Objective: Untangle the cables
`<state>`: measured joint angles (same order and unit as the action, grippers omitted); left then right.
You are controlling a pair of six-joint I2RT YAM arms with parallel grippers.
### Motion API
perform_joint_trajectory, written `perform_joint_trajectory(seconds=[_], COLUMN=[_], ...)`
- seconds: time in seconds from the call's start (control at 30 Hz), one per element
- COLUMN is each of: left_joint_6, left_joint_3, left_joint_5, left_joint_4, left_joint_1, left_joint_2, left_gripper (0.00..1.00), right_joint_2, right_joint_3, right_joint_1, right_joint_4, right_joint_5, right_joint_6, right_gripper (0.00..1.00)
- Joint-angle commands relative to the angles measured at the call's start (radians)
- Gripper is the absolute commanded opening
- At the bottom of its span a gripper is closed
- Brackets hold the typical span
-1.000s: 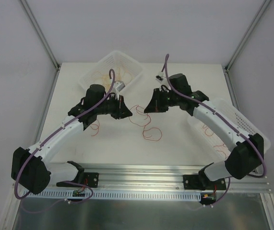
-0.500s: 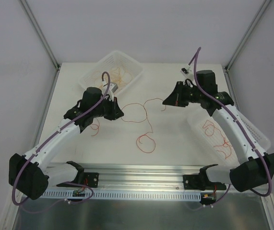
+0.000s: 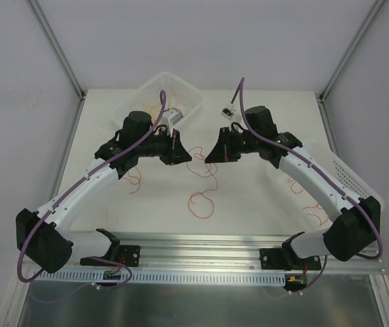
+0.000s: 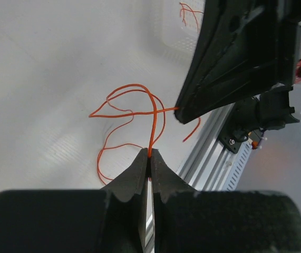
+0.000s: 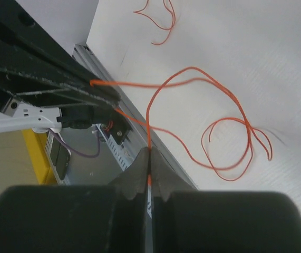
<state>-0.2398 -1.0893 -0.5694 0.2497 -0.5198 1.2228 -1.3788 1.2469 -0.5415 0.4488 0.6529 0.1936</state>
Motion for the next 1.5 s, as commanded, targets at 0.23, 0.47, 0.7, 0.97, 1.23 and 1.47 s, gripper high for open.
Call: perform_joint_trajectory(seconds=[0.23, 0.47, 0.7, 0.97, 1.23, 1.47], left_joint_6=[-0.016, -0.052, -0.075, -0.032, 0.083, 0.151], left_joint_3=[-0.078, -0.017, 0.002, -0.041, -0.086, -0.069], left_joint_5=[-0.093, 0.051, 0.123, 0.011, -0.063, -0.144], left_joint_4=[-0.035, -0.053, -0.056, -0.059, -0.058, -0.056], left_joint_1=[-0.08, -0.078, -0.078, -0.078, -0.078, -0.077], left_joint_2=[0.006, -0.043, -0.043, -0.026, -0.046, -0.1], left_gripper=[0.0, 0.0, 0.0, 0.0, 0.0, 0.0], right_joint_2=[-0.065, -0.019, 0.121, 0.207, 0.241, 0.166], right_joint_3=[-0.124, -0.092, -0.035, -0.079, -0.119, -0.23], right_joint_1=[-0.104, -0.127, -0.117, -0.077, -0.074, -0.051], right_joint_4=[-0.487, -0.307, -0.056, 0.004, -0.009, -0.148], right_joint_5=[-0.113, -0.194, -0.351, -0.383, -0.334, -0.283], right_joint_6=[0.216, 0.077, -0.135, -0.22, -0.35, -0.313], right_gripper=[0.07, 0.57, 0.55, 0.54, 0.99, 1.0])
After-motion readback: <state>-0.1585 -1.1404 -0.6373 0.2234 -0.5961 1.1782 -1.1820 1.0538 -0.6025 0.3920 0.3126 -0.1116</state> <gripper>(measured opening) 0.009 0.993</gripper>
